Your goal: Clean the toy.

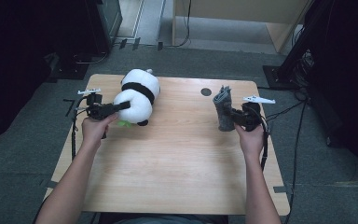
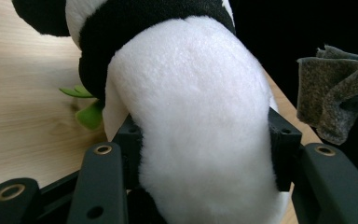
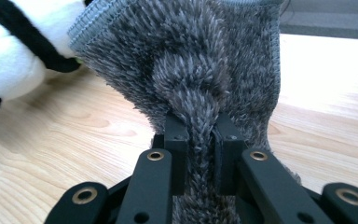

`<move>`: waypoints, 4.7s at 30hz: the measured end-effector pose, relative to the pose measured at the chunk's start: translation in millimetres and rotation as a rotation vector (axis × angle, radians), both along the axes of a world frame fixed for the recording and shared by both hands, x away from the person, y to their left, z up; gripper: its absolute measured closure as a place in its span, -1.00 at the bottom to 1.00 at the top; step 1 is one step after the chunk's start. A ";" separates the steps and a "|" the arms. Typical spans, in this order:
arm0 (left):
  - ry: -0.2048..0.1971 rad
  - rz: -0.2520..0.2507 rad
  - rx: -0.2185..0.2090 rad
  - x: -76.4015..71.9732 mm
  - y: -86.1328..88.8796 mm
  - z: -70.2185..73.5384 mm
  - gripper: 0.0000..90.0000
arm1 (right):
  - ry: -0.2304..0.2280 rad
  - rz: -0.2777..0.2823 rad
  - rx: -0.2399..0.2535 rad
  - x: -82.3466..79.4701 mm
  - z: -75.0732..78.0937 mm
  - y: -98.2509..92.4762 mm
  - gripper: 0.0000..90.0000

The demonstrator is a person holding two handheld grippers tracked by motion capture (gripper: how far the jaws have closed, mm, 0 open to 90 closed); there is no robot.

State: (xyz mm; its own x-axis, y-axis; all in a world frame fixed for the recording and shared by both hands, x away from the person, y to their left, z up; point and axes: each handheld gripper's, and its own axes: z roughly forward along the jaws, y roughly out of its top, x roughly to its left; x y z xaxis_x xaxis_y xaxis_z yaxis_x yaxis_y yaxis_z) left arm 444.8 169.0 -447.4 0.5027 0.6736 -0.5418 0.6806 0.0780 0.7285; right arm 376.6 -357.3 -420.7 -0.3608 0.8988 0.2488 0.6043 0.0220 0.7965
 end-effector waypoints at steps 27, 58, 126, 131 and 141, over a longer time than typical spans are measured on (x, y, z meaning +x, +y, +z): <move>-0.017 0.077 0.087 20.2 38.8 -31.3 -0.05 | 0.107 -0.127 -0.074 17.3 -50.0 -41.3 0.73; -0.053 0.053 0.197 18.8 33.3 -25.5 -0.67 | 0.128 -0.127 -0.114 30.7 -73.2 -34.5 -0.08; -0.176 -0.220 0.392 -72.6 -109.6 -22.9 -0.70 | 0.006 0.248 -0.177 -44.0 -58.3 92.2 -0.14; -0.162 -0.253 0.427 -76.6 -121.3 -34.9 -0.70 | 0.027 0.269 -0.168 -43.0 -64.9 101.4 -0.13; -0.128 -0.306 0.509 -80.1 -137.0 -61.4 -0.70 | 0.057 0.278 -0.191 -40.0 -79.0 113.3 -0.11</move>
State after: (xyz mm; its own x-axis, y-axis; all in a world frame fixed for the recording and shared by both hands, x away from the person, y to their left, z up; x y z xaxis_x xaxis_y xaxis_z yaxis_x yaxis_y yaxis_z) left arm 364.7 32.0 -508.8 0.7543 0.6468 -0.1121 0.5219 -0.4874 0.7001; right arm 336.6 -244.0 -499.7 -0.5892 0.8002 0.1120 0.5972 0.3379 0.7274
